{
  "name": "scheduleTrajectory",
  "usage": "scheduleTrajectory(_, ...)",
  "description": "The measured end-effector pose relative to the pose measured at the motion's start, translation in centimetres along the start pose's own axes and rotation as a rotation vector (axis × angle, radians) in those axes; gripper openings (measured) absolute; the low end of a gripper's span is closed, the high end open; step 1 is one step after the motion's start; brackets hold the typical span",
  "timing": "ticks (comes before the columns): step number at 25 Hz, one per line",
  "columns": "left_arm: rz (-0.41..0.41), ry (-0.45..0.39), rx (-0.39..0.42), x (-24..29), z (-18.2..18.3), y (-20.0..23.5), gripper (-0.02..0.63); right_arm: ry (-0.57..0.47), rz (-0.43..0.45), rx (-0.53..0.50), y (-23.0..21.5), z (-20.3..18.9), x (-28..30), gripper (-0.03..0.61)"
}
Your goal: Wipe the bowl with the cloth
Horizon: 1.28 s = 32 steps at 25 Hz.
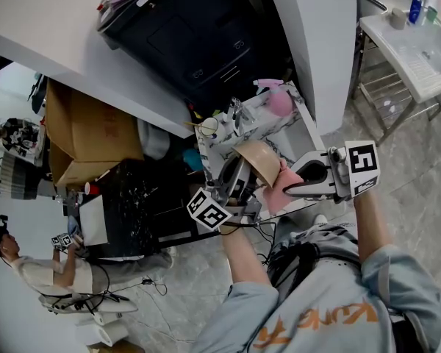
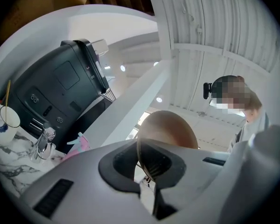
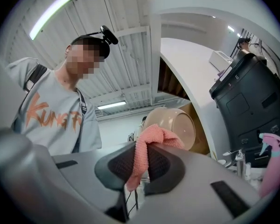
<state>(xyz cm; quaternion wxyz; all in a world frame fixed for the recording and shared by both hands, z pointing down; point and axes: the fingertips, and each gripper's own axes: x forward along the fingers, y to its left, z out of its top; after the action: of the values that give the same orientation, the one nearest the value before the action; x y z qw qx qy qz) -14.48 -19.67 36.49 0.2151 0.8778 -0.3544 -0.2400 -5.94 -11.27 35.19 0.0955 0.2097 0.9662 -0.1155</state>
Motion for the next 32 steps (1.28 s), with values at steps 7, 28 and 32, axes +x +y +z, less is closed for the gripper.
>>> scheduleTrajectory(7,0.009,0.054,-0.013,-0.4,-1.6,0.6,0.029,-0.100,0.015,-0.011,0.2,1.8,-0.4,0.049)
scheduleTrajectory(28,-0.228,0.063,-0.007,0.2,-3.9,-3.4,0.029,-0.150,-0.380,-0.068,-5.0,3.1,-3.3,0.049)
scheduleTrajectory(32,-0.218,0.030,-0.007,0.4,-3.2,-3.4,0.029,-0.092,-0.409,-0.069,-5.6,2.3,-2.4,0.049)
